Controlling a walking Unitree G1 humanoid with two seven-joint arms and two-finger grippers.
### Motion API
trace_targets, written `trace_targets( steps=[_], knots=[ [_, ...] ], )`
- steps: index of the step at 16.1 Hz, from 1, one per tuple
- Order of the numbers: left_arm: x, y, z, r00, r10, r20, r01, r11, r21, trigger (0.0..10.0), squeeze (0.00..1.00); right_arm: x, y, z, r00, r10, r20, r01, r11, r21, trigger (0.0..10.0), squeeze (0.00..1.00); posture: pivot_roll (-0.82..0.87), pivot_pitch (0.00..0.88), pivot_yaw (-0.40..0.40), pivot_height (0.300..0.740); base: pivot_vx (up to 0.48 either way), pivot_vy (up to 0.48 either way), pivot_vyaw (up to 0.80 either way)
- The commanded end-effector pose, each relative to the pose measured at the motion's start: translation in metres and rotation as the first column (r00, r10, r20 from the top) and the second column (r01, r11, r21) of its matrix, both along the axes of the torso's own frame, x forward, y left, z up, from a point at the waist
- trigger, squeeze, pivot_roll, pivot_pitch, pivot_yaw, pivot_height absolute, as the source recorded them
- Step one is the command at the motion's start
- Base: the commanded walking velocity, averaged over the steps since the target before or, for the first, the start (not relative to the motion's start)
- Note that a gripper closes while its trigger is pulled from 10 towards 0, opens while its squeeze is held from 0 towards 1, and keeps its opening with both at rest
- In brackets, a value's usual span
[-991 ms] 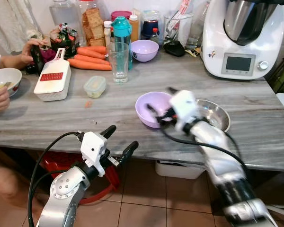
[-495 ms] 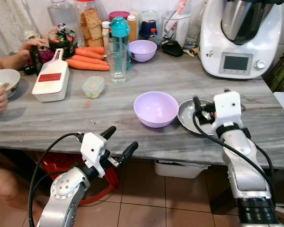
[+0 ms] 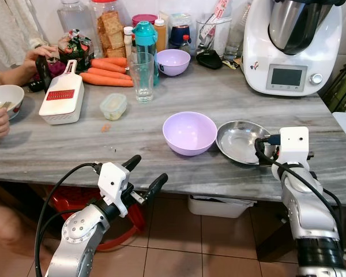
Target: Setting the table
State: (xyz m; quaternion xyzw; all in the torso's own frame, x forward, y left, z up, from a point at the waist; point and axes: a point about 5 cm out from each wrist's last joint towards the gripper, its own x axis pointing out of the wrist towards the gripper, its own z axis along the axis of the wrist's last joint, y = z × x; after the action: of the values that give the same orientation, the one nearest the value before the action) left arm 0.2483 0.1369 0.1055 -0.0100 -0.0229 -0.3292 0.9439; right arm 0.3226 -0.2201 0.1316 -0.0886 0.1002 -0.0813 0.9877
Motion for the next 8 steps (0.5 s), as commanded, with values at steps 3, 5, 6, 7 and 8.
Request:
trace_targets(
  steps=[3, 5, 6, 7, 8],
  knots=[
    [0.0, 0.004, 0.0, 1.0, -0.001, -0.004, 0.001, 1.0, 0.01, 10.0, 0.0, 0.012, 0.002, 0.004, 0.998, 0.062, -0.017, -0.062, 0.998, -0.003, 10.0, 0.6, -0.02, 0.045, 0.017, 0.74, 0.0, 0.0, 0.0],
    [-0.001, 0.004, 0.0, 1.0, 0.001, -0.006, -0.001, 1.0, 0.011, 10.0, 0.0, 0.016, 0.002, 0.005, 0.997, 0.07, -0.02, -0.07, 0.998, -0.003, 10.0, 0.57, -0.01, 0.05, 0.016, 0.74, 0.0, 0.0, 0.0],
    [-0.002, 0.004, 0.0, 1.0, 0.003, -0.007, -0.003, 1.0, 0.01, 10.0, 0.0, 0.019, 0.002, 0.004, 0.996, 0.085, -0.041, -0.085, 0.996, -0.005, 10.0, 0.46, -0.01, 0.05, 0.016, 0.74, 0.0, 0.0, 0.0],
    [-0.003, 0.003, 0.0, 1.0, 0.002, -0.009, -0.002, 1.0, 0.011, 10.0, 0.0, 0.02, 0.001, 0.001, 0.992, 0.099, -0.075, -0.098, 0.995, 0.009, 10.0, 0.23, -0.01, 0.056, 0.015, 0.74, 0.0, 0.0, 0.0],
    [-0.004, 0.004, 0.0, 1.0, 0.0, -0.008, 0.0, 1.0, 0.017, 10.0, 0.0, 0.022, 0.003, -0.001, 0.987, 0.126, -0.104, -0.127, 0.992, 0.0, 10.0, 0.0, -0.01, 0.059, 0.015, 0.74, 0.0, 0.0, 0.0]
  ],
)
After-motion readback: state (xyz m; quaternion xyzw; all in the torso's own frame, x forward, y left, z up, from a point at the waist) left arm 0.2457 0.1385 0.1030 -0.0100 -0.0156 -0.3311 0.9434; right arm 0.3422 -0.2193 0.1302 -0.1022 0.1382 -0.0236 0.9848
